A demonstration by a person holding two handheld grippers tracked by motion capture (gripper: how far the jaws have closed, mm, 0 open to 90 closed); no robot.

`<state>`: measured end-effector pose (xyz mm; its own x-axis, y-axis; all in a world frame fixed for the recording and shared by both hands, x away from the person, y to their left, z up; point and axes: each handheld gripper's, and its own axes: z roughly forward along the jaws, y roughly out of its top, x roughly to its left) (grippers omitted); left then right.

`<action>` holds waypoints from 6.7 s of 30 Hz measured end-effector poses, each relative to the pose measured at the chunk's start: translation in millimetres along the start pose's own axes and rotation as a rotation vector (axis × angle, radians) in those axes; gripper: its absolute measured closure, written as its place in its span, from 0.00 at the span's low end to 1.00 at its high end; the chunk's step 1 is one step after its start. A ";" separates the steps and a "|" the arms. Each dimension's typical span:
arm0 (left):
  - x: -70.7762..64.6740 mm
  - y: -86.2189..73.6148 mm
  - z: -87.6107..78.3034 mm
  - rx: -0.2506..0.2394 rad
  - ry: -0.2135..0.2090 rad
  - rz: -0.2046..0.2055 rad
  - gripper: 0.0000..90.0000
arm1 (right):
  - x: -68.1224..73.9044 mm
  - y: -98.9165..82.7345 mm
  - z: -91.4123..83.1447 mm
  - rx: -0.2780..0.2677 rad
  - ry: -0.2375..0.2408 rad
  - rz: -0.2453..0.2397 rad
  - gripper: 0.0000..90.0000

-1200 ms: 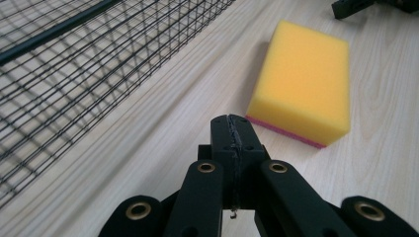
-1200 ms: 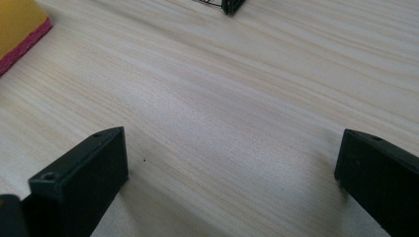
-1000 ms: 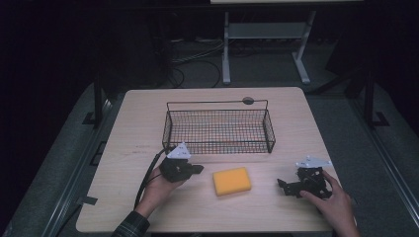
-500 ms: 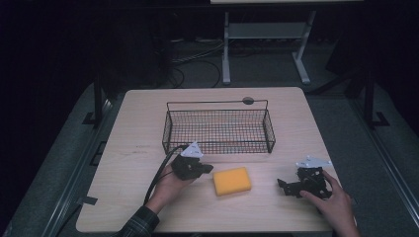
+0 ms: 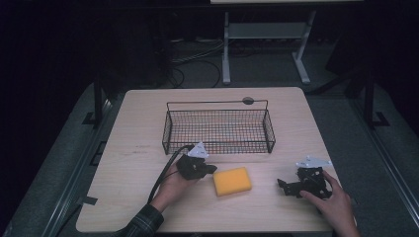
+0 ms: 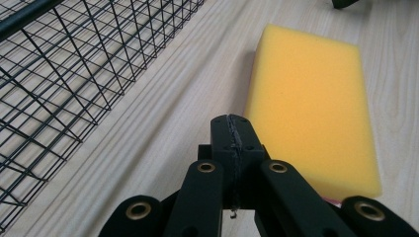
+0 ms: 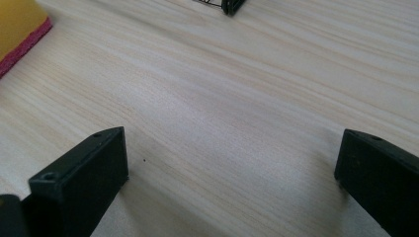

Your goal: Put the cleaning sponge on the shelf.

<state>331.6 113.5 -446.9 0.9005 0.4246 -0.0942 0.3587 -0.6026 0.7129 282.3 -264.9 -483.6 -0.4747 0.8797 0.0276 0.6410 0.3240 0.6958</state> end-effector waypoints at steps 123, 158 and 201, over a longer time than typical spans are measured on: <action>-63.6 55.1 68.9 0.379 0.007 0.038 0.17 | -0.1 0.0 0.0 0.000 0.000 -0.001 0.00; -58.9 59.8 47.8 0.368 -0.031 0.049 0.24 | -0.1 0.0 0.0 0.000 0.000 -0.001 0.00; -36.1 84.9 -10.5 0.273 -0.004 0.036 0.25 | 0.0 0.0 -0.1 -0.001 0.002 0.000 0.00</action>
<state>327.0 54.1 -375.6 0.9148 0.3968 -0.0755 0.3787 -0.7773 0.5025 282.2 -264.9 -483.4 -0.4756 0.8792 0.0289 0.6407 0.3238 0.6962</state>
